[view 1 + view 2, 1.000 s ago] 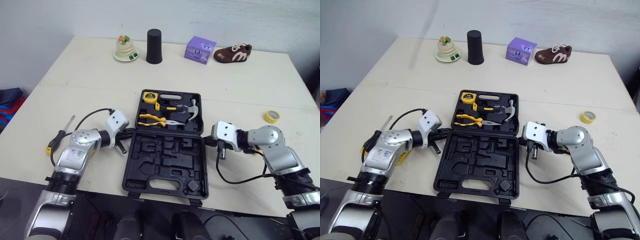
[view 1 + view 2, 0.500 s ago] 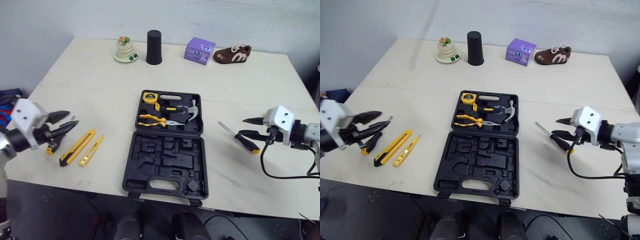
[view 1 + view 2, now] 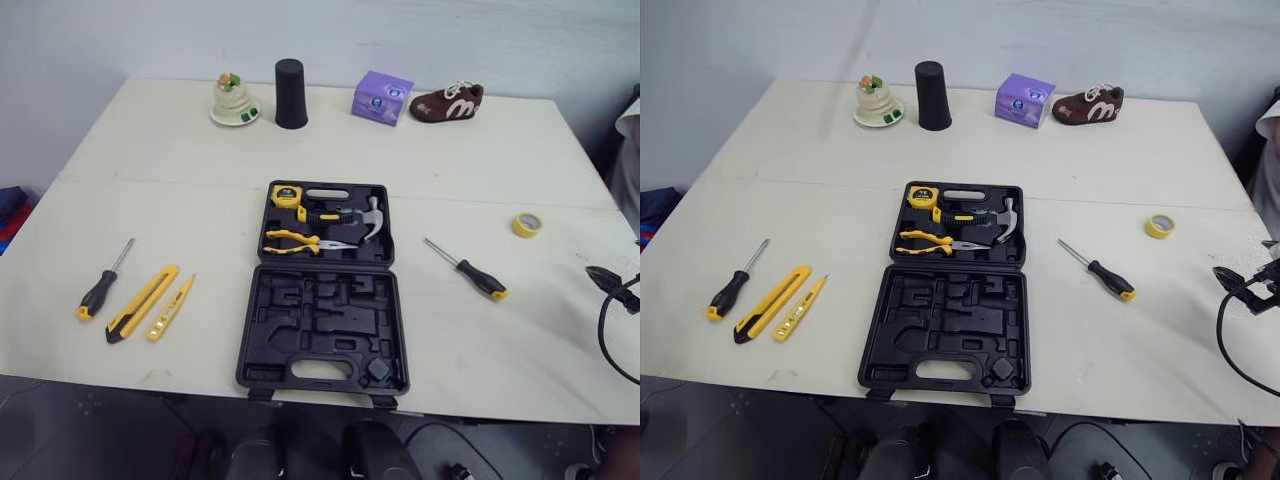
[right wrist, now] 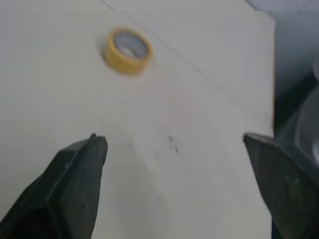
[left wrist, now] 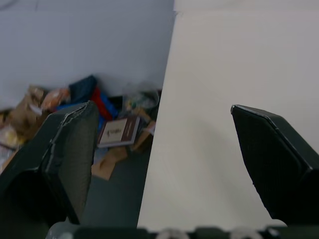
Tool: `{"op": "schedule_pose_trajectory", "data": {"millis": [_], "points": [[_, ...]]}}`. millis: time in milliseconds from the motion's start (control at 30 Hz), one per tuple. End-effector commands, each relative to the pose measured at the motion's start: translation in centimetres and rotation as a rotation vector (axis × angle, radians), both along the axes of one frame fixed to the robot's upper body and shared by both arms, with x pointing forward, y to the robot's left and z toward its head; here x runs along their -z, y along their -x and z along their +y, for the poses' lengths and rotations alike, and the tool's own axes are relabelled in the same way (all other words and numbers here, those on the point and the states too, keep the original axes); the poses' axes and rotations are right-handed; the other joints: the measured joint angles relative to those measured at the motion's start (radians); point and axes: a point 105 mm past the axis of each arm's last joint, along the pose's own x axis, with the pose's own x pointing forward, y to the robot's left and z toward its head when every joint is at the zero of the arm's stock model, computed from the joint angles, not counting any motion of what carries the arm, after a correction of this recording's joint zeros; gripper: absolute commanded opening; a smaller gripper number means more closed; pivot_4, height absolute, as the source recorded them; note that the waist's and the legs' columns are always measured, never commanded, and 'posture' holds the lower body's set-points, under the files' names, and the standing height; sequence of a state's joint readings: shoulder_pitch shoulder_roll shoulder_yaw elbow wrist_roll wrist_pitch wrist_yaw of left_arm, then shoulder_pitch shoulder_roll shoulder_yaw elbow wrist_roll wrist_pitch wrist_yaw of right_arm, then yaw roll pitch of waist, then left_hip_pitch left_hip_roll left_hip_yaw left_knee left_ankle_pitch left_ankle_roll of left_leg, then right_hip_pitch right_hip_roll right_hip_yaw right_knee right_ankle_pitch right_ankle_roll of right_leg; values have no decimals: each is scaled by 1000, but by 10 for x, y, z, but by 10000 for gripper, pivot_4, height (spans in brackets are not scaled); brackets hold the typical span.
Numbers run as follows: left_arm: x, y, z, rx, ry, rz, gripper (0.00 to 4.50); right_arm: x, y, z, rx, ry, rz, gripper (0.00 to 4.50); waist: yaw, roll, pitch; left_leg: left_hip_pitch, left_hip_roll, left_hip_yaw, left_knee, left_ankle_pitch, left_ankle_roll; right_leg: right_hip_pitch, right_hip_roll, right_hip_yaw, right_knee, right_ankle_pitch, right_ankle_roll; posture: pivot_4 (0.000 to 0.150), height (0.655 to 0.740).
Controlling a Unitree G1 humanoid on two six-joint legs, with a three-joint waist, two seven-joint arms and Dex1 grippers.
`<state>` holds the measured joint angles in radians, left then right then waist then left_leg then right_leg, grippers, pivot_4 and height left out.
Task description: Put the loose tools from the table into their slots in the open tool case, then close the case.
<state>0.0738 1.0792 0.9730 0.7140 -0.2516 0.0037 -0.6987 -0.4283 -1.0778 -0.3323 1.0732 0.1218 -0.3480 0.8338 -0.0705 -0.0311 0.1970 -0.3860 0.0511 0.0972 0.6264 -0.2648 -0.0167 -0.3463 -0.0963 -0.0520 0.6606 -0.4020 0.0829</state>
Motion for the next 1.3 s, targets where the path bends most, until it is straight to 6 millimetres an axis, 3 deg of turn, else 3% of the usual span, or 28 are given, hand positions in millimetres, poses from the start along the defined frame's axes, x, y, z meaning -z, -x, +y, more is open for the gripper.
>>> {"op": "schedule_pose_trajectory", "data": {"millis": [33, 167, 400, 467, 533, 600, 667, 767, 833, 900, 1000, 1133, 1300], "points": [[-8, 18, 21, -128, -42, -11, 44386, -9, 15, -38, 236, 82, -29, 45000, -8, 0, 0, 0, 0, 1, -1, 1, -1, -1, 0, 1, 0, 0, 0, 1500, 7400], [-7, 19, 25, -156, -35, -12, 44386, -2, 17, -42, 279, 106, -3, 45000, -14, 0, 0, 0, 0, 3, -1, 1, -2, -2, 0, 2, 0, 0, 0, 1500, 7400], [-18, -7, -6, 19, -52, -35, 44386, -2, -13, -1, 60, -10, -73, 45000, -21, 0, 0, 1, 0, 5, -1, 1, -3, -2, 0, 3, 2, 0, 0, 1500, 7400], [-20, -12, -17, 77, -26, -38, 44386, -7, -24, 9, 28, -162, -126, 45000, -22, 0, 0, 1, 0, 5, -1, 2, -3, -2, 0, 3, 2, 0, 0, 1500, 7400], [-20, -18, -35, 158, 19, -28, 44386, -14, -38, 41, -158, -292, -158, 45000, -21, 0, 0, 0, 0, 5, -2, 2, -3, -2, 1, 4, 2, 0, 0, 1500, 7400], [-14, -23, -65, 303, 101, 7, 44386, -24, -49, 83, -387, -392, -185, 45000, -23, 0, 0, 0, 1, 5, -2, 2, -3, -2, 1, 4, 1, 0, 0, 1500, 7400], [-4, -24, -84, 352, 151, 60, 44386, -39, -52, 125, -603, -482, -254, 45000, -23, 0, 0, 0, 2, 6, 0, 1, -3, -2, 2, 5, 2, 0, 0, 1500, 7400], [3, -26, -98, 362, 180, 99, 44386, -47, -51, 172, -772, -453, -270, 45000, -12, 0, 0, -1, 3, 4, 1, 1, -2, -2, 3, 4, 3, 0, 0, 1500, 7400], [11, -29, -108, 361, 209, 133, 44386, -52, -46, 215, -938, -377, -277, 45000, -8, 1, 0, -1, 3, 3, 1, 1, -2, -2, 2, 3, 2, 0, 0, 1500, 7400], [20, -30, -113, 340, 243, 181, 44386, -55, -39, 242, -1062, -308, -309, 45000, -6, 1, 0, -2, 3, 2, 2, -1, 0, -2, 2, 3, 2, 0, 0, 1500, 7400], [29, -32, -114, 295, 294, 221, 44386, -58, -29, 267, -1190, -266, -344, 45000, 0, 1, 0, -2, 3, 0, 2, -1, 0, -1, 2, 2, 2, 0, 0, 1500, 7400], [39, -50, -116, 250, 324, 260, 44386, -58, -14, 300, -1358, -310, -309, 45000, 17, 1, 0, -2, 2, -1, 2, 0, 0, -1, 2, 1, 2, 0, 0, 1500, 7400], [48, -73, -134, 311, 366, 297, 44386, -63, -11, 316, -1399, -338, -301, 45000, 18, 0, 0, -2, 1, -2, 3, 0, -2, 0, 1, 0, 2, 0, 0, 1500, 7400]]}}
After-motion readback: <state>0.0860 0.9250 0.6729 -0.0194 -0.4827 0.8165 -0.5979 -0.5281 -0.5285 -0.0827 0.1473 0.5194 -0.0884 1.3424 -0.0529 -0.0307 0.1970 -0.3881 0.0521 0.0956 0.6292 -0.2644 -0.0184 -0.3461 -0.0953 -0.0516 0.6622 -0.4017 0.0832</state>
